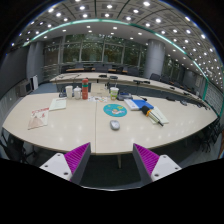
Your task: Arrange mouse
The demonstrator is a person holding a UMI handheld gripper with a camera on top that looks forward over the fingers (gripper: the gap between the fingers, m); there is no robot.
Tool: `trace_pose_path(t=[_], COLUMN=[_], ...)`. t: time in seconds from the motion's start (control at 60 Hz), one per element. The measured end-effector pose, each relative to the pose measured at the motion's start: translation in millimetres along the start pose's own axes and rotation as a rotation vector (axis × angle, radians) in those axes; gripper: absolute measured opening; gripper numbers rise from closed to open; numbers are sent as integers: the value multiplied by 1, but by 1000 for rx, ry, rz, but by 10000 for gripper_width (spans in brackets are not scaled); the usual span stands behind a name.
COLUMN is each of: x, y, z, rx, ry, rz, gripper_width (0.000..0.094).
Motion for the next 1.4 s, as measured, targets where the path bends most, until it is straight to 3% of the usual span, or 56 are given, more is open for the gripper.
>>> trace_pose_path(t=[0.183, 0.567, 0.75, 0.917, 1.017, 1.4], x=[11, 12, 4, -2, -3, -23], y=[43, 294, 388, 436, 450, 453], z=[22, 56, 47, 31, 27, 17], rx=[18, -87, -138, -194, -194, -226], ry=[7, -5, 29, 44, 31, 0], rz=[-29, -16, -57, -92, -99, -122], gripper_width=[858, 857, 841, 702, 516, 363])
Point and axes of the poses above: the point between the fingertips, and its own axes, seen from behind it with the camera up: z to the right, x down, y forward, the way the camera looks, the point moved 7 cm from there along -y, backward, against the way the camera looks, and after that the axes turned 4 degrees about y, right-handed, at the moved point
